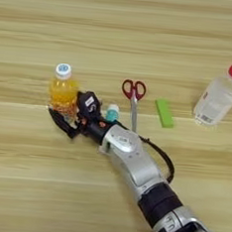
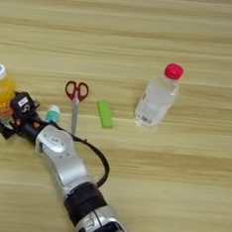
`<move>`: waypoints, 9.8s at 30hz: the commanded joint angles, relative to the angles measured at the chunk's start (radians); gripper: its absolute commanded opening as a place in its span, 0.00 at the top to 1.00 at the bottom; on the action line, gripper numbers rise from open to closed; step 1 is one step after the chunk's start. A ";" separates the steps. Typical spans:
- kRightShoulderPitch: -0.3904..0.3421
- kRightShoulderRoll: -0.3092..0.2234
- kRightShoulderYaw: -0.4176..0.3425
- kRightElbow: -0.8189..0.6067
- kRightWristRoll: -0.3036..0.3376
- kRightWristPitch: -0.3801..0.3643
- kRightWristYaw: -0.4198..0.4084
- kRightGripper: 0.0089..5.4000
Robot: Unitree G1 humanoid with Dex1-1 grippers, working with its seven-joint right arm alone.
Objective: Move the objects on the table
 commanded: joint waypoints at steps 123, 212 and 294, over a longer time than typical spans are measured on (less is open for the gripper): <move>0.559 -0.139 -0.110 -0.848 0.005 0.547 -0.182 0.05; 0.413 -0.243 -0.552 -0.746 0.026 0.425 -0.223 0.69; 0.254 -0.254 -0.319 -0.717 -0.162 0.284 -0.153 0.00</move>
